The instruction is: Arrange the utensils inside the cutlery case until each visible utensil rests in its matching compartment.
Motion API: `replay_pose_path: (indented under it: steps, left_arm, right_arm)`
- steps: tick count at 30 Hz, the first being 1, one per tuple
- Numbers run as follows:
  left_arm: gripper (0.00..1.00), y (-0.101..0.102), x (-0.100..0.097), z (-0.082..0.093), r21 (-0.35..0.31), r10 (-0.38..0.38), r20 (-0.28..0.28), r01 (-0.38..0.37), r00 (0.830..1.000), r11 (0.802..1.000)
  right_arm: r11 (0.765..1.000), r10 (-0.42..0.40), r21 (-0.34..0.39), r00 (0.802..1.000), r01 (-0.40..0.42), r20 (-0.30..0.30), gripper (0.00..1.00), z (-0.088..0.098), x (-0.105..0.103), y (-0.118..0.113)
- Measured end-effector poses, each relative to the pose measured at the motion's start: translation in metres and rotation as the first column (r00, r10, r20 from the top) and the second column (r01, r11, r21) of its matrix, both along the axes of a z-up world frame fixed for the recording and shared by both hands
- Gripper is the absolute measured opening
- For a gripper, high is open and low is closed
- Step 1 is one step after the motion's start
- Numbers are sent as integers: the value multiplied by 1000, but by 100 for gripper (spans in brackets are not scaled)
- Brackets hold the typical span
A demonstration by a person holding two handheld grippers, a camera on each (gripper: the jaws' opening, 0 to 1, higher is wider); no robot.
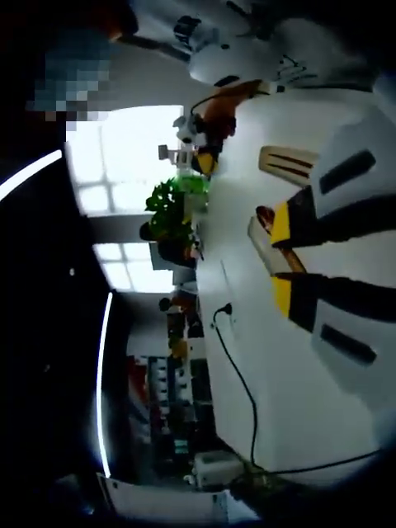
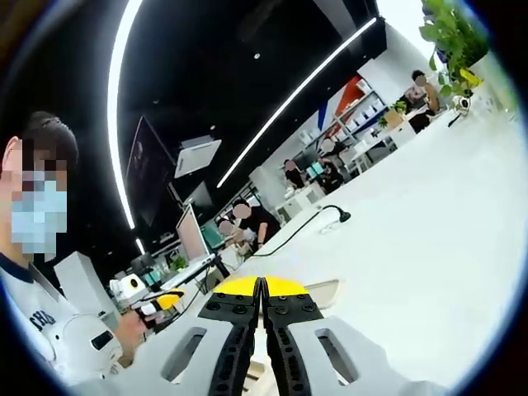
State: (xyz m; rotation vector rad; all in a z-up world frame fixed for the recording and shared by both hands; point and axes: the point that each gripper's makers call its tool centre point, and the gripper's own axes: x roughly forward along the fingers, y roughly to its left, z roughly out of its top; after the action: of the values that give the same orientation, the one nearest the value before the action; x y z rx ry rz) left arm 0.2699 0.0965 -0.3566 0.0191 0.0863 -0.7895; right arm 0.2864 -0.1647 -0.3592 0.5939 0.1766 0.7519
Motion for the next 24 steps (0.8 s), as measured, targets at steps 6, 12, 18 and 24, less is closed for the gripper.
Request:
replay_pose_path:
  steps: [6, 12, 18, 24]
  left_arm:
    - [12, 4, -1, -3, -15, 13, -6, -13, 1000, 1000]
    - [12, 12, -2, -4, -32, 31, -1, -31, 1000, 999]
    - [12, 15, -2, -3, -18, 42, 16, -42, 999, 999]
    - [12, 18, -3, -4, -14, 56, 23, -55, 998, 998]
  right_arm:
    - [1000, 6, -18, 1000, -6, -29, 0, -7, 6, 1]
    - [999, -3, -33, 999, 2, -37, 0, -9, 12, 1]
    - [997, -7, -73, 998, 3, -55, 2, -17, 17, 6]
    - [994, -1, -106, 996, -8, -89, 3, -28, 24, 12]
